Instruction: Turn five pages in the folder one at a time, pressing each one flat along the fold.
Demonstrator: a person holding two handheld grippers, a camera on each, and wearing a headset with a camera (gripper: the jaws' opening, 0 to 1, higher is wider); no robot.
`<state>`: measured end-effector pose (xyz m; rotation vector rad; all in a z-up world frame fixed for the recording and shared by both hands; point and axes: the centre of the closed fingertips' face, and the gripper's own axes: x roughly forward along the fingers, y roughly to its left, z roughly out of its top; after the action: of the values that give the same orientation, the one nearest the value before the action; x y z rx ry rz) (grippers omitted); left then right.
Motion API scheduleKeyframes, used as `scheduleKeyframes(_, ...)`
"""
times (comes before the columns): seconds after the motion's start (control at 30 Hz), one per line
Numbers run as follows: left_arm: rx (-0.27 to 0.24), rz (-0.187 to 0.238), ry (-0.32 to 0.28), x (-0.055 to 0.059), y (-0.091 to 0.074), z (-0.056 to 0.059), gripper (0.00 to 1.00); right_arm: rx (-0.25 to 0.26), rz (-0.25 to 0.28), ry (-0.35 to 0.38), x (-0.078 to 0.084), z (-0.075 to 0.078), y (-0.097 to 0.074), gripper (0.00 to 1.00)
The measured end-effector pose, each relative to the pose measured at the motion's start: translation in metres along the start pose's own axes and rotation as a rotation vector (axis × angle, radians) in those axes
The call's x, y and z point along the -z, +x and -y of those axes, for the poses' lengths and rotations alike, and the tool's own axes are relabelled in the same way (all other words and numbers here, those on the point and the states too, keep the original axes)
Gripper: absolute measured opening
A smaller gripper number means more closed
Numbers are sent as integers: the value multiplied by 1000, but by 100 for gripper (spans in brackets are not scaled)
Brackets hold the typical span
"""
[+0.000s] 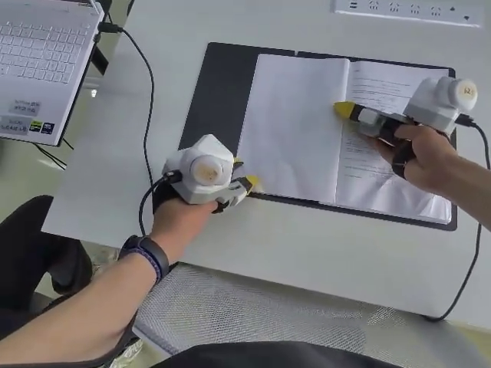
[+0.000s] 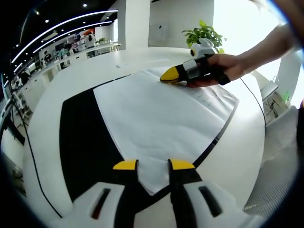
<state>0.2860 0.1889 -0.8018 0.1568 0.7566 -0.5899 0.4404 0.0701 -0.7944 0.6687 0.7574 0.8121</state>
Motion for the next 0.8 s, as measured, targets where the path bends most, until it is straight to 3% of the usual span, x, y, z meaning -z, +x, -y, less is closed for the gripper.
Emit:
scheduleKeyframes(0.17,-2,3,-6,0,1,-1,23,20,27,28,-10,-2,5,0)
scheduleKeyframes(0.27,-1,8,-13,0,0,-1,23,24,54,69,-20,15,12,0)
scheduleKeyframes(0.37,9,16,-17,0,0,0,24,25,79,124,-28,19,14,0)
scheduleKeyframes(0.6,14,10,-3,3,3,-2,23,48,146,143,-49,36,22,0)
scheduleKeyframes(0.8,11,10,-4,4,4,-3,23,61,179,148,-60,42,28,0)
